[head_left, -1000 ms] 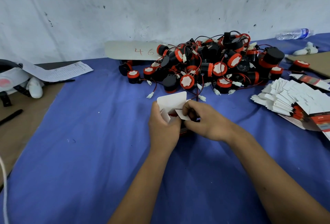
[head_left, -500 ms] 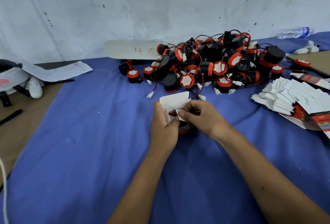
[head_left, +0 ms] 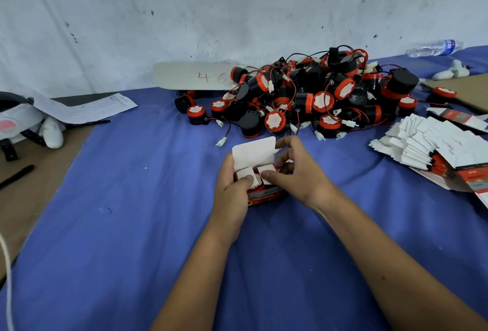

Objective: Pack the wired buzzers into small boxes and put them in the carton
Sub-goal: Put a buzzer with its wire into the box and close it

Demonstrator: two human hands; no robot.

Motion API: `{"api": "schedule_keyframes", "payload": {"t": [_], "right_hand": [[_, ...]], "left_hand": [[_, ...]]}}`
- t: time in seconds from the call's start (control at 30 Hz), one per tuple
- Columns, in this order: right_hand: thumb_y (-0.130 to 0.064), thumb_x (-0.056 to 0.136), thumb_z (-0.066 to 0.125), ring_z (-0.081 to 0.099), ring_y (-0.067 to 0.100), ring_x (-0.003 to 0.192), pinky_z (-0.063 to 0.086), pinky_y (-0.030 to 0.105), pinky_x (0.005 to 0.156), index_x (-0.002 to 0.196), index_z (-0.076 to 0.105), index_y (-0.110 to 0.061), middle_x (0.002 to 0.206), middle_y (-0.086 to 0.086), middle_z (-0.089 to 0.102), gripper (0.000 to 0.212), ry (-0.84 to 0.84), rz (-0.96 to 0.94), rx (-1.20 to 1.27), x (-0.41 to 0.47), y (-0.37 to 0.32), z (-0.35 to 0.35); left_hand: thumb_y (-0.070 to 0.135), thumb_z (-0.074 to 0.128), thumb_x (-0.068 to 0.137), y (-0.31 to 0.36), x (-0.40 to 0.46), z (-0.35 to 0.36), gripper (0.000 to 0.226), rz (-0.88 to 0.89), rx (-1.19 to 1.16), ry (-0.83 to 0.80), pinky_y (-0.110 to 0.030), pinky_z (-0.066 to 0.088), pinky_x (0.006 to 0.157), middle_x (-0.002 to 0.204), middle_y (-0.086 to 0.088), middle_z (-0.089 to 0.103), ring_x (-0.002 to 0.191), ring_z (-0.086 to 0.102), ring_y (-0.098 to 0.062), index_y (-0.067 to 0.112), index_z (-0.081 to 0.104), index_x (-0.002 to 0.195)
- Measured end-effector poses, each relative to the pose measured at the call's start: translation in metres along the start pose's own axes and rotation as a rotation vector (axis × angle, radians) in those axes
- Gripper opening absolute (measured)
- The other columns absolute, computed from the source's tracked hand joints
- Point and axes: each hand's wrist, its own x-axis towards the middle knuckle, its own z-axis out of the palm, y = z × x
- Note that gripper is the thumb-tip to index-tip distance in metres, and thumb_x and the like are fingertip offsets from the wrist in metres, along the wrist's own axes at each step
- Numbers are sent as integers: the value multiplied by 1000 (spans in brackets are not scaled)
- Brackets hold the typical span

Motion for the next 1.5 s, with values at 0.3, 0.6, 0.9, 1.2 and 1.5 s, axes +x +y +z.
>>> {"api": "schedule_keyframes", "payload": {"t": [0.3, 0.6, 0.9, 1.2, 1.5], "right_hand": [[-2, 90, 71, 69, 18, 101, 59, 38, 91, 132, 62, -21, 116, -3, 73, 46, -91, 44, 133, 2, -7, 4], [0, 90, 69, 66, 1, 96, 53, 16, 71, 121, 68, -25, 113, -4, 70, 40, -22, -63, 94, -3, -4, 10], [14, 77, 68, 67, 17, 101, 56, 35, 84, 87, 80, -12, 96, -2, 74, 31, 46, -393, -90, -8, 0, 5], [-30, 77, 89, 62, 8, 112, 52, 23, 88, 107, 80, -16, 113, -7, 71, 34, -97, -426, -227, -24, -2, -14], [-25, 81, 87, 64, 9, 109, 52, 30, 93, 100, 83, -14, 110, -6, 73, 23, -81, -435, -275, -21, -2, -14]], "left_hand": [[-17, 47, 92, 1, 3, 1, 62, -5, 47, -7, -24, 59, 76, 113, 7, 77, 105, 74, -14, 34, 62, 125], [-11, 48, 98, -4, 3, 1, 49, 5, 65, -52, -23, 58, 79, 111, 12, 76, 105, 72, -9, 30, 58, 123], [-12, 64, 86, -8, -1, -6, 32, 232, 266, 52, -34, 59, 81, 102, 4, 74, 98, 71, -15, 17, 56, 74], [-4, 71, 78, 3, 4, -32, 20, 413, 510, -128, -34, 58, 88, 100, 7, 77, 101, 73, -12, 12, 73, 89], [7, 50, 80, 10, -1, -41, 33, 259, 326, -221, -23, 53, 93, 118, -2, 76, 115, 69, -12, 0, 80, 94]]}}
